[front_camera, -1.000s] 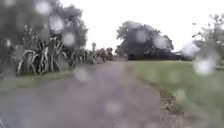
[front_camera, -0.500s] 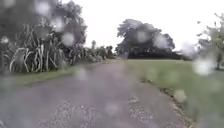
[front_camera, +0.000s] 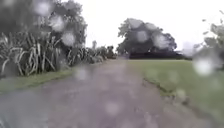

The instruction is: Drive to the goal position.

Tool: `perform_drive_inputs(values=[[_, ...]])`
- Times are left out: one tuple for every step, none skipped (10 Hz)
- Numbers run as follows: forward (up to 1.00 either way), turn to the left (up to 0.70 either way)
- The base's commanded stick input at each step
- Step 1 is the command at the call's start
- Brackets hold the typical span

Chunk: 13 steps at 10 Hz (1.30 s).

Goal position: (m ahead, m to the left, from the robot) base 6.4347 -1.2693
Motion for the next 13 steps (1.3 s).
perform_drive_inputs(values=[[1.0,0.0],[1.0,0.0],[1.0,0.0],[1.0,0.0],[1.0,0.0],[1.0,0.0],[1.0,0.0],[1.0,0.0],[1.0,0.0],[1.0,0.0],[1.0,0.0],[1.0,0.0],[1.0,0.0]])
